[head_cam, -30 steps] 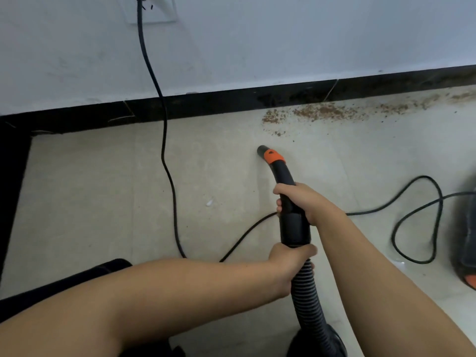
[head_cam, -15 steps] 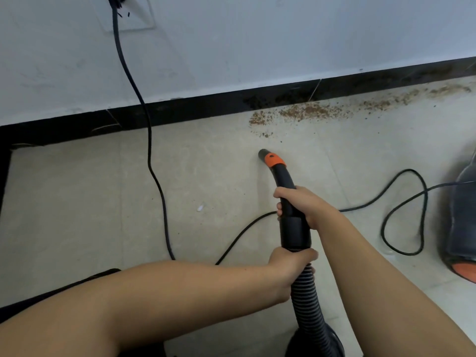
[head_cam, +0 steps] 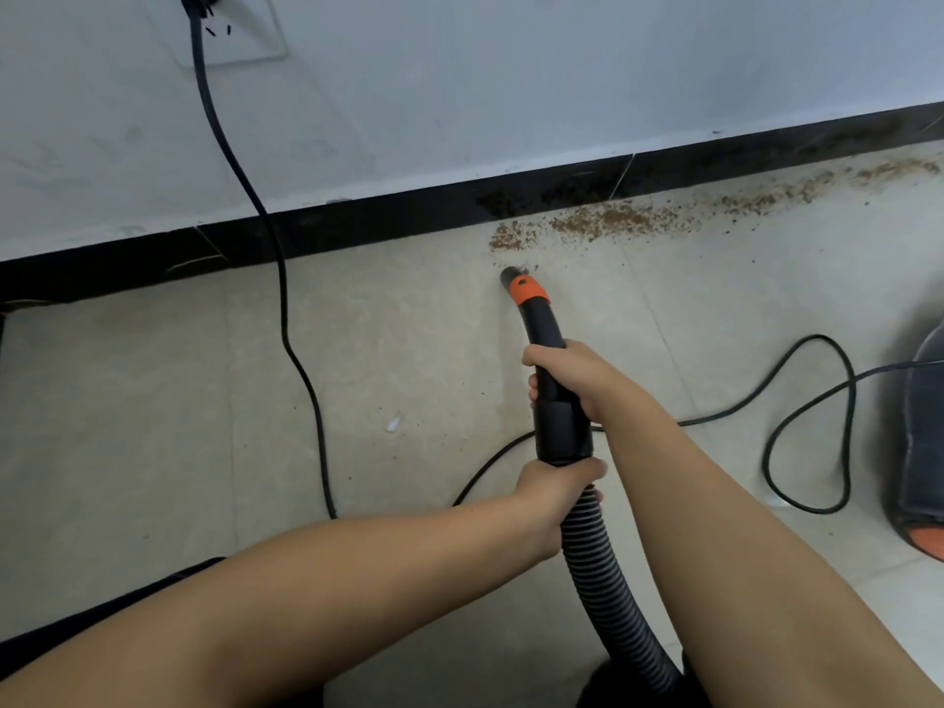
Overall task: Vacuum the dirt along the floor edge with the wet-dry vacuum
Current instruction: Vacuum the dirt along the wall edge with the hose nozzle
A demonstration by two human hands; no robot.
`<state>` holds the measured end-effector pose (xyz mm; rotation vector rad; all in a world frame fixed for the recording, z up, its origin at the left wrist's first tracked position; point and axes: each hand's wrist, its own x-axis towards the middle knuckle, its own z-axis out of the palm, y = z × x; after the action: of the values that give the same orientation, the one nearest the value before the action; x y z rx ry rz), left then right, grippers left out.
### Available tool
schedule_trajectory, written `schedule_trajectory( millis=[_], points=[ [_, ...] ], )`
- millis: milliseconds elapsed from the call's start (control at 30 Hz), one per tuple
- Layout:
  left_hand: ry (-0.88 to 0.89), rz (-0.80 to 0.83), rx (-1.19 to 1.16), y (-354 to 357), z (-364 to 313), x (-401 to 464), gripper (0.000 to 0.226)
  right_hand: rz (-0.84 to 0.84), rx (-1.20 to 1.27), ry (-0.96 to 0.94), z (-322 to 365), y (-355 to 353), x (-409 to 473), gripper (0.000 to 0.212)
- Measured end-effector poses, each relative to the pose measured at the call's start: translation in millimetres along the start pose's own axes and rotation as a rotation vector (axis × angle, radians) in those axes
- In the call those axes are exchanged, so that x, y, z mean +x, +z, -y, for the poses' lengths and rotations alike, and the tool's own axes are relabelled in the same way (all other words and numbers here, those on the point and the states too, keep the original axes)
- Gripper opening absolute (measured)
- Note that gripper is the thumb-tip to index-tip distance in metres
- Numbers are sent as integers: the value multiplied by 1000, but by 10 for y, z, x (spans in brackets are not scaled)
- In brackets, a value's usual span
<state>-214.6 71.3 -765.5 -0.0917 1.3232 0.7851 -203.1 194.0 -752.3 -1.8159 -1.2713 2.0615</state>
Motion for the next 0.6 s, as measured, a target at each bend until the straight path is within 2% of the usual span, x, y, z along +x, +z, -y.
schedule_trajectory(
  millis=[200,367,467,600],
  points=[
    [20,48,28,165,-94,31,18,-105,66,15,38,-269,43,11],
    [31,-10,-30,114,-131,59,16,-14,-7,24,144,-115,117,13],
    [31,-59,-67,8,-148,92,25,51,-48,9,186,77,144,10],
    [34,-46,-44,-15,-205,149,27,5,-16,-4,200,43,195,12]
  ],
)
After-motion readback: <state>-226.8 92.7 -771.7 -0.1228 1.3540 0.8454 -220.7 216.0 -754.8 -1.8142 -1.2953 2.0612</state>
